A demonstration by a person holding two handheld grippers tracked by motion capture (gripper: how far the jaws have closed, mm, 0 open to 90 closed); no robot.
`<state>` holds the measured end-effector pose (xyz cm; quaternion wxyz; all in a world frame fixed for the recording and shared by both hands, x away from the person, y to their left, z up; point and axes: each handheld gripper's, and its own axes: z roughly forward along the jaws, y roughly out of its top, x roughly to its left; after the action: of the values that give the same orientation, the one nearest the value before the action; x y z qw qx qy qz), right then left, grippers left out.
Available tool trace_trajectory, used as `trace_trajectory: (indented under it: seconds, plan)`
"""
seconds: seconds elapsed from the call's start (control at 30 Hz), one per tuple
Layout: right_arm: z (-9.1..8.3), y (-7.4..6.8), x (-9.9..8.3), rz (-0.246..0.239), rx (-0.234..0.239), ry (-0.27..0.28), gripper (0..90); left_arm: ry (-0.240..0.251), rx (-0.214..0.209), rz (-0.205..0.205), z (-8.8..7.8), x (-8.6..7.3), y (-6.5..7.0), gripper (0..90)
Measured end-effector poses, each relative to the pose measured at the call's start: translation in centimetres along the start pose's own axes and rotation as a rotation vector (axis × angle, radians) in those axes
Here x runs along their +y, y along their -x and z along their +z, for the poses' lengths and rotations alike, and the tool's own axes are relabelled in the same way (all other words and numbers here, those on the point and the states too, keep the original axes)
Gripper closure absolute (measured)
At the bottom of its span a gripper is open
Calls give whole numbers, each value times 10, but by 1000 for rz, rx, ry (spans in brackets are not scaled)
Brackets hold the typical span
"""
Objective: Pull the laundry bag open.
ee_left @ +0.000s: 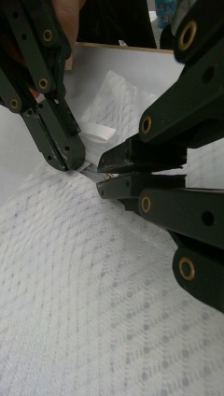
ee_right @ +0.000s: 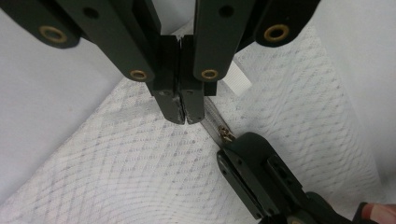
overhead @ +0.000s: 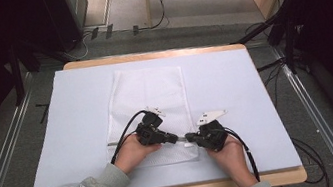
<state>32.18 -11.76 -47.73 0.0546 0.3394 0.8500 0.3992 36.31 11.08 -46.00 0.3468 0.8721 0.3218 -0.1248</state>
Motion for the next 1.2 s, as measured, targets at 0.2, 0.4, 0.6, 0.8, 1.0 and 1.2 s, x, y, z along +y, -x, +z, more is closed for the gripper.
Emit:
trace_trajectory:
  seconds: [0.2,0.4,0.6,0.8,1.0,1.2]
  plan:
    - [0,0,0,-1,4,1,900,-5,3,6,-3,-1,-2,883]
    - [0,1,0,2,4,5,900,-17,0,3,-3,-1,-1,883]
    - [0,0,0,1,3,3,900,-18,-1,-12,-10,-3,-5,883]
    - [0,0,-1,10,3,2,900,-28,2,-16,-17,-6,-8,882]
    - [0,1,-1,5,8,6,900,-34,-6,-24,-21,-8,-11,882]
    - [0,2,-1,8,13,4,900,-37,-3,-34,-24,-8,-12,883]
